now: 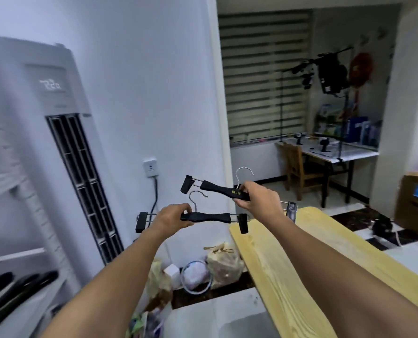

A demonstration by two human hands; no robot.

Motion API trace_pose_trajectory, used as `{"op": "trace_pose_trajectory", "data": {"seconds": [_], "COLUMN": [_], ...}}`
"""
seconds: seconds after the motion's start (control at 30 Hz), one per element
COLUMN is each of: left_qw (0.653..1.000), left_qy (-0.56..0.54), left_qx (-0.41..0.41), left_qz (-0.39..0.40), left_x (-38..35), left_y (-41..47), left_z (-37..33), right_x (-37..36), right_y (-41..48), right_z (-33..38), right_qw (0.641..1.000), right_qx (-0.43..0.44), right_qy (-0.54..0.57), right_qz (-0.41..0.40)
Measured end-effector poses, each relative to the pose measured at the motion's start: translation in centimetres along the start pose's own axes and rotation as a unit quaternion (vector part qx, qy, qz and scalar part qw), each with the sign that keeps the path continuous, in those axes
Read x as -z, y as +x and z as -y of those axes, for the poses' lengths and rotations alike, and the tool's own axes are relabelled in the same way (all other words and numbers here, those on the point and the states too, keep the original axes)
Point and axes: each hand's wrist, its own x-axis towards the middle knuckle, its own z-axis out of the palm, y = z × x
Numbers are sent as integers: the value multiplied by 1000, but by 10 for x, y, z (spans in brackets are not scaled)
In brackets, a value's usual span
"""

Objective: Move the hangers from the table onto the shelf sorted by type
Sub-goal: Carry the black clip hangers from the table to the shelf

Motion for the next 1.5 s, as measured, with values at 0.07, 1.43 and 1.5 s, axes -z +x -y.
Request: {"op": "trace_pose_trajectory", "data": {"seconds": [0.07,1.43,1.5], "left_qw": [1000,802,778], "left_qy": [3,85,101], "left_qx": [21,576,607], "left_qz": [-2,-129,-126], "left_x": [13,130,126], "left_y": [-22,-674,-699], "left_z": [17,80,61], "right_x": [-3,-5,2], "right_y": [-3,-316,-342], "right_z": [27,487,494], "right_qw": [1000,795,778], "right_qx": [19,479,503], "right_qy": [9,310,312], "right_qz": [6,205,209]}}
